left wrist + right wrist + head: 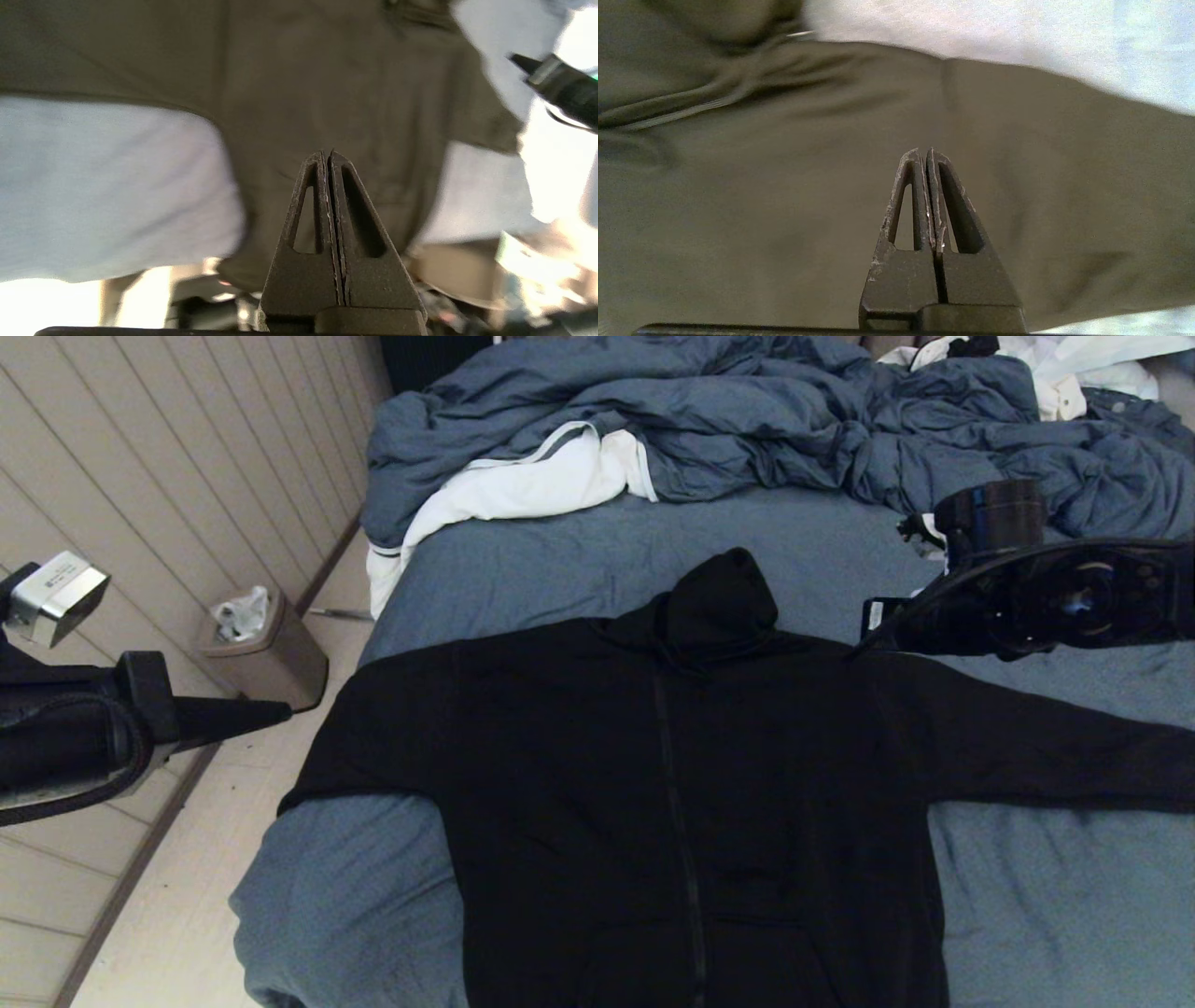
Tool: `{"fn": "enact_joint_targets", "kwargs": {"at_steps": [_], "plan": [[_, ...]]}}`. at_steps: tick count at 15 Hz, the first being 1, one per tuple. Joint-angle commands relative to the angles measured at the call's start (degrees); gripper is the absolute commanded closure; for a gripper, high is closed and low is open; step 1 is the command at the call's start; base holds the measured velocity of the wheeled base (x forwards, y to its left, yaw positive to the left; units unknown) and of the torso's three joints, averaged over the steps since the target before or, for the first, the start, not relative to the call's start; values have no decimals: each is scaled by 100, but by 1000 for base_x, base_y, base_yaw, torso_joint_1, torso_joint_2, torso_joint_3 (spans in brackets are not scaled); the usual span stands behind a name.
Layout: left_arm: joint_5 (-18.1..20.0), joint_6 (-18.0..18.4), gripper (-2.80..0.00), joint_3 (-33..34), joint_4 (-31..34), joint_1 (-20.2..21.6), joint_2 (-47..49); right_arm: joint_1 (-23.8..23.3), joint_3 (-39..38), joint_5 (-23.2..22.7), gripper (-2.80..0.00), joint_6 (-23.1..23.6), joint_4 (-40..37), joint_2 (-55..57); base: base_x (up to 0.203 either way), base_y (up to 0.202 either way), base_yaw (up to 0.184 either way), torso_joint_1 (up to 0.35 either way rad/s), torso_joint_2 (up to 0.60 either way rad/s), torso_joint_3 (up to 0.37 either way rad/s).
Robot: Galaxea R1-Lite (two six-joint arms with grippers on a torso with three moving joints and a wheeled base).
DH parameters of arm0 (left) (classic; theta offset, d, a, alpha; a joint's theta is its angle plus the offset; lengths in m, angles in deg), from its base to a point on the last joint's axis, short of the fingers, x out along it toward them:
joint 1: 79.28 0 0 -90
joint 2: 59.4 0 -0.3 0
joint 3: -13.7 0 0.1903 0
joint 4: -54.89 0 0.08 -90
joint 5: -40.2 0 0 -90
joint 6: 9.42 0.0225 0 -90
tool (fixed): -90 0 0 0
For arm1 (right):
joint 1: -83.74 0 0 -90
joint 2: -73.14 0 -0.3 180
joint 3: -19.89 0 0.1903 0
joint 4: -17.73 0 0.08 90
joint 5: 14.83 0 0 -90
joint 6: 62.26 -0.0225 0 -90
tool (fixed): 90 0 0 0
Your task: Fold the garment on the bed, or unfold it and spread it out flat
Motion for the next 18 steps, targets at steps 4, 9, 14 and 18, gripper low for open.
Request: {"fn": "enact_joint_targets", "kwargs": {"at_steps": [4, 9, 14, 18], "plan": [[-468, 640, 0, -424, 1084, 31, -90, 475, 268, 24, 0, -90, -10, 561, 0, 0, 0, 0, 0, 0], [-535, 627, 0, -436, 1130, 31, -138, 989, 1390, 59, 0, -87, 32, 1719, 0, 0, 0, 0, 0, 0], [-719, 632, 0, -398, 1095, 31, -103, 1356, 1255, 98, 0, -81, 20, 1494, 0, 0, 0, 0, 0, 0], [-653, 599, 0, -369, 1098, 31, -120, 1522, 1219, 132, 0, 104, 26, 1746, 0, 0, 0, 0, 0, 0]]}}
